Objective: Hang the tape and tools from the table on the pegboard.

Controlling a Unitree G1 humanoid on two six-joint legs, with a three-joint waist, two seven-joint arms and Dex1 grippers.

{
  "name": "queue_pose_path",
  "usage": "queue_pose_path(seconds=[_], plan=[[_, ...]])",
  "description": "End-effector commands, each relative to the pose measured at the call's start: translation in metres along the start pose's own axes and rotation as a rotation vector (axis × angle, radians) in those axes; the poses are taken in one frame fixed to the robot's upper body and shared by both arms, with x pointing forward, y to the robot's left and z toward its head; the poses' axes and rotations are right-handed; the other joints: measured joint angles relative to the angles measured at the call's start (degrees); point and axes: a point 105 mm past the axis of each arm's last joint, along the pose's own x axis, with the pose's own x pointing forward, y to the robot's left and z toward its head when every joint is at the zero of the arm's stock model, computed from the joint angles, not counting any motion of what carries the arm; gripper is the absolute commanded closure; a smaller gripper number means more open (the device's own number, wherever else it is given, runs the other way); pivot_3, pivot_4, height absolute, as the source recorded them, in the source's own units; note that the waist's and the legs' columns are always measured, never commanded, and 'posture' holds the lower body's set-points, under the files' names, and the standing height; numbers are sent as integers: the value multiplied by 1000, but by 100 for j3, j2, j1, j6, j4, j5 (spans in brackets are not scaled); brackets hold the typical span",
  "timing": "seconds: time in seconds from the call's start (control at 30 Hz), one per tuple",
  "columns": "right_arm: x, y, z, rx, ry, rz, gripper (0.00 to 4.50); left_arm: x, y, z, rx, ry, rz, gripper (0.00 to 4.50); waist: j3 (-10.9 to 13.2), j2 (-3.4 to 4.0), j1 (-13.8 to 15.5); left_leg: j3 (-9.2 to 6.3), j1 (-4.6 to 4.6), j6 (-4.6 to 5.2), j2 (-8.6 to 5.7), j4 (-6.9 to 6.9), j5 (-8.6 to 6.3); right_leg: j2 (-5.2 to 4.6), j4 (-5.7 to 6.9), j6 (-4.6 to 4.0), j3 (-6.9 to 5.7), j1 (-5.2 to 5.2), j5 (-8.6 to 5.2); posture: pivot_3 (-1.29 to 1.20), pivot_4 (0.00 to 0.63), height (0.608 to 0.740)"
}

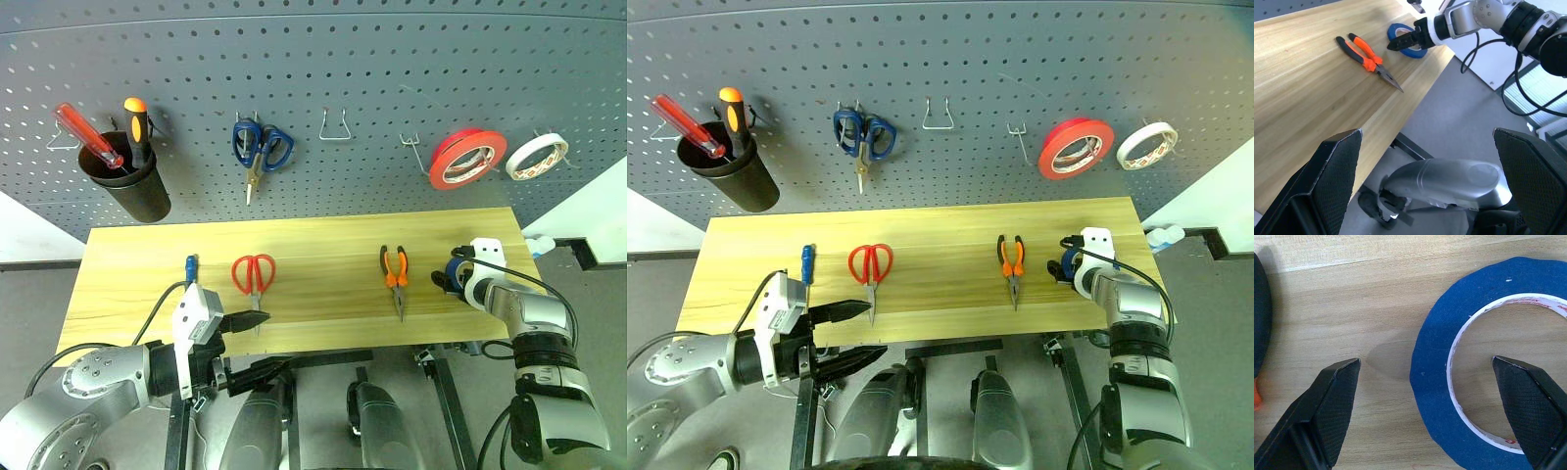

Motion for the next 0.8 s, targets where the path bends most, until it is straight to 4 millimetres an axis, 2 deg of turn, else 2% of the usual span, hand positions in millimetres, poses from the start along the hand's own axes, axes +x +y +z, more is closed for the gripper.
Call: queue_pose_path(seconds=[0.03,0.33,0.6,0.8], plan=[[2,-5,-23,18,69,-10,881,2,-5,3,20,-19,-18,0,0,0,-3,0,-1,1,0,-4,0,0,-7,0,0,0,1,121,342,740],[1,-6,-22,16,63,-19,3803,2,-3,2,19,-23,-9,0,0,0,-15,1,-4,1,0,-45,0,1,-54,2,-13,4,5,118,343,740],[-1,-8,-17,6,49,-28,3831,4,-3,0,18,-28,-7,0,0,0,-10,0,-5,1,0,-43,0,0,-56,3,-16,7,5,116,329,740],[-10,-4,-19,-25,51,-3,3831,7,2,1,33,-42,0,0,-2,3,8,-1,-6,0,0,-45,0,1,-55,4,-21,5,6,108,304,740]])
